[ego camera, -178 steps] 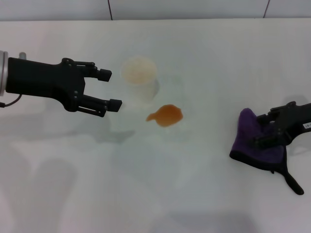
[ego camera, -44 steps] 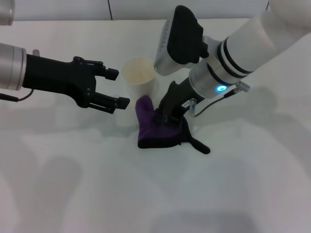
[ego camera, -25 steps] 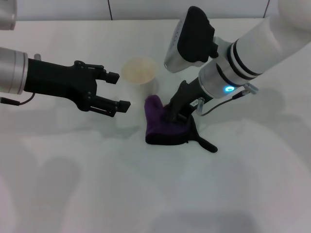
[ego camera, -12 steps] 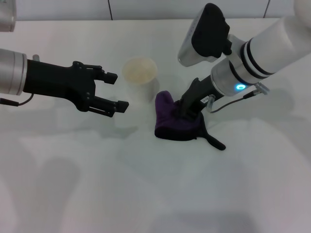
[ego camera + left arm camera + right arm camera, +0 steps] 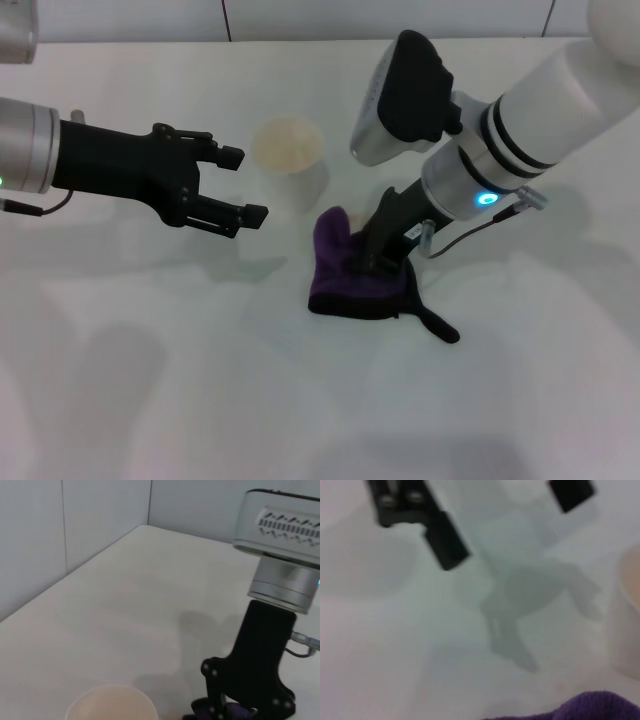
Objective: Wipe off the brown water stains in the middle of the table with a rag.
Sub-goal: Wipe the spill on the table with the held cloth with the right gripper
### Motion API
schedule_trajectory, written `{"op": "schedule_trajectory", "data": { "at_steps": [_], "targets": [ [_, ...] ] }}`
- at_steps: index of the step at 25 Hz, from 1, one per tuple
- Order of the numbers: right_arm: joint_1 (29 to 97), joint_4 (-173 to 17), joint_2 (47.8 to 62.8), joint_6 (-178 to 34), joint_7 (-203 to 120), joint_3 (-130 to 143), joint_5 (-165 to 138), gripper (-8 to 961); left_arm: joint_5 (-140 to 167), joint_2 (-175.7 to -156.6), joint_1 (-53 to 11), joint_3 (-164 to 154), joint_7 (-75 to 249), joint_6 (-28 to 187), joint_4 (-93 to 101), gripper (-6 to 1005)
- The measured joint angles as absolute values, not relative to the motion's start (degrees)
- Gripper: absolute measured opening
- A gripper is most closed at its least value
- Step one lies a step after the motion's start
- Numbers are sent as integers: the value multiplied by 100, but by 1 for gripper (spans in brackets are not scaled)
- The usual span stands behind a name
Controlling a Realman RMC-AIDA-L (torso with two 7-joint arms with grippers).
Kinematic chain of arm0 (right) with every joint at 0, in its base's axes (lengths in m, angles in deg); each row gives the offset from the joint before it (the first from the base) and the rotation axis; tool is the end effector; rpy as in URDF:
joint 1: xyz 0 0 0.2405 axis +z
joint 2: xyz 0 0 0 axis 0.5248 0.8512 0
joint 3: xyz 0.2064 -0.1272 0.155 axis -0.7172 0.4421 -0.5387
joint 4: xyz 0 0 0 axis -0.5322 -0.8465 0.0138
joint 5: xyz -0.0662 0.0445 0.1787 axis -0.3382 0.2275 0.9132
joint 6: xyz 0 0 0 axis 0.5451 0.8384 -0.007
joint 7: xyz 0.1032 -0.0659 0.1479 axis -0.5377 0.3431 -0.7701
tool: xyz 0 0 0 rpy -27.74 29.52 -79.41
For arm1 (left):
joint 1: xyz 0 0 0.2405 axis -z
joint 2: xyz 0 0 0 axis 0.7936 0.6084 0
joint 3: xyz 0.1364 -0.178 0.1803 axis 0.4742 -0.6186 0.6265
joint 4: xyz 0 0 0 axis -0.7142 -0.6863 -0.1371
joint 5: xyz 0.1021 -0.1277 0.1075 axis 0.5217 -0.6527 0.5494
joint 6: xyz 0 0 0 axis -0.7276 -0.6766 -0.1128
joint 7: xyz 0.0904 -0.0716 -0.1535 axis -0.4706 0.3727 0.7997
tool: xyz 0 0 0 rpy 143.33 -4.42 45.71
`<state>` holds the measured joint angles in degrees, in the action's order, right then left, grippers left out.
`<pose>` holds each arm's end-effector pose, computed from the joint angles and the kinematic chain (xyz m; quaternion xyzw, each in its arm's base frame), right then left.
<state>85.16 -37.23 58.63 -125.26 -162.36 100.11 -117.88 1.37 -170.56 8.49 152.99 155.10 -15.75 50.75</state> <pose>0.1599 0.4026 -0.1559 -0.9848 0.1100 -0.1128 0.0735 -0.2111 0.3970 -0.0377 -0.9815 -0.1394 -0.1055 0.0779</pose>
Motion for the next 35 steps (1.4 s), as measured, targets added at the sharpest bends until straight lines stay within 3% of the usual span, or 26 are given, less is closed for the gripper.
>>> {"op": "schedule_trajectory", "data": {
  "at_steps": [13,35],
  "targets": [
    [8794,-3229,5879,-13025,-16301,10294,-11766,80,101,-17056,919,15299,15492,-1452,5038,885],
    [9271,-4136,5860,-12530,-16394,10468,-11806,80,38,-17051,925,15299,15492,-1362,5006,885]
  ]
}}
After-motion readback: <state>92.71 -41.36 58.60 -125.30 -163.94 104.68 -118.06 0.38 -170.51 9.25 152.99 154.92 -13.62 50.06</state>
